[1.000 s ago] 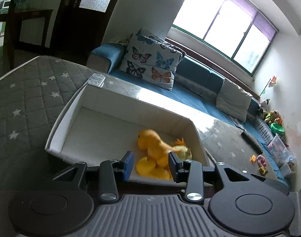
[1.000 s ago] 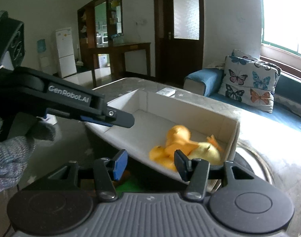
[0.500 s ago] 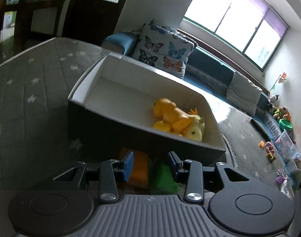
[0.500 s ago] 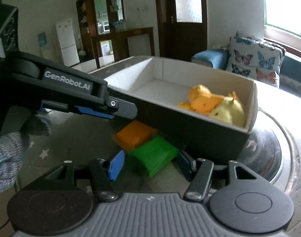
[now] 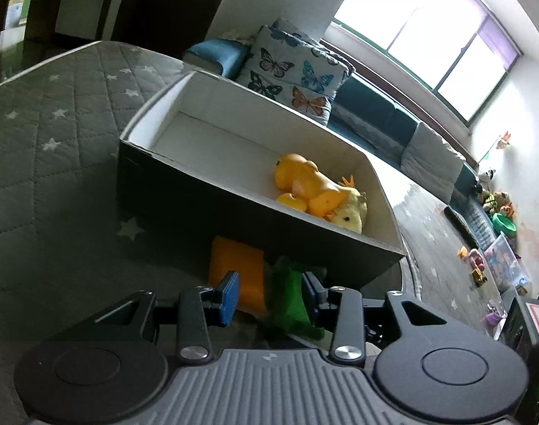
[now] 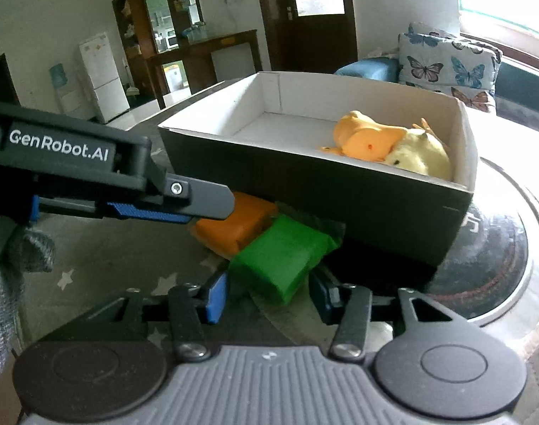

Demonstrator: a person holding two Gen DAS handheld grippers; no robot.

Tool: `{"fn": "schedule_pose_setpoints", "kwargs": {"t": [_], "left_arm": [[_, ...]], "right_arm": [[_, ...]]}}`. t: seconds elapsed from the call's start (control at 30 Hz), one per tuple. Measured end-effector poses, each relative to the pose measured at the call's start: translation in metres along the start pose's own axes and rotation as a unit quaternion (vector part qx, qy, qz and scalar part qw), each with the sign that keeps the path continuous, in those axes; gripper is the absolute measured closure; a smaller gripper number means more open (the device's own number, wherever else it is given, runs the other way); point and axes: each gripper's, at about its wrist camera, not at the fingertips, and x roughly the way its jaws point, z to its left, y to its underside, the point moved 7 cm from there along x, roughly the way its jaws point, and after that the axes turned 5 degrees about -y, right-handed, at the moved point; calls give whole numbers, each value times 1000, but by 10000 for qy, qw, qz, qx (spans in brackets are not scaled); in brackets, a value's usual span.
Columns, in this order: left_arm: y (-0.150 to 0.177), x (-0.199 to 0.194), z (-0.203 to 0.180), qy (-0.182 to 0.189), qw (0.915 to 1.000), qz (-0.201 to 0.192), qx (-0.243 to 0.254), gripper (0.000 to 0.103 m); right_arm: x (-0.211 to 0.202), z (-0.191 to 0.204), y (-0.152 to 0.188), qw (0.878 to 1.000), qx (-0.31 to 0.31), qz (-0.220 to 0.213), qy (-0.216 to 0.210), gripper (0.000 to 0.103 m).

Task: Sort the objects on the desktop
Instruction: 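Move the left gripper down to the green packet beside the box, then close the left gripper on the green packet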

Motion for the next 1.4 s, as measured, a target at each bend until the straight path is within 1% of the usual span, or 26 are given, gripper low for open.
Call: {"fn": "schedule_pose_setpoints", "kwargs": {"t": [0.2, 0.4, 0.5, 0.63, 0.8, 1.03, 1.2, 1.4], "left_arm": [[4, 7, -14, 125, 9998, 124, 124, 62], [1, 22, -25, 180, 9993, 313, 6, 62], [-1, 29, -28, 134, 9990, 417, -36, 62], [-1, 40, -32, 142, 9981, 591, -67, 62], [0, 50, -35, 119, 9973, 716, -72, 62], [4, 62, -35, 22, 9956, 917, -178, 62], [7, 59, -37, 73, 9954, 944, -119, 63], [5, 36, -41, 172, 9967, 786, -54, 65]], "right_arm": [[-7, -11, 4, 9997, 112, -6, 219, 55], [-13, -9, 3, 9998, 162, -125, 85, 54], [-10, -6, 0, 9998, 155, -140, 41, 54], [-2, -4, -5, 9996, 230, -150, 62, 54], [2, -6, -7, 9995, 295, -125, 55, 54], [1, -7, -5, 9994, 334, -104, -18, 58], [-4, -5, -4, 9994, 327, -130, -20, 59], [-19, 3, -7, 9995, 199, -259, -20, 59]]}}
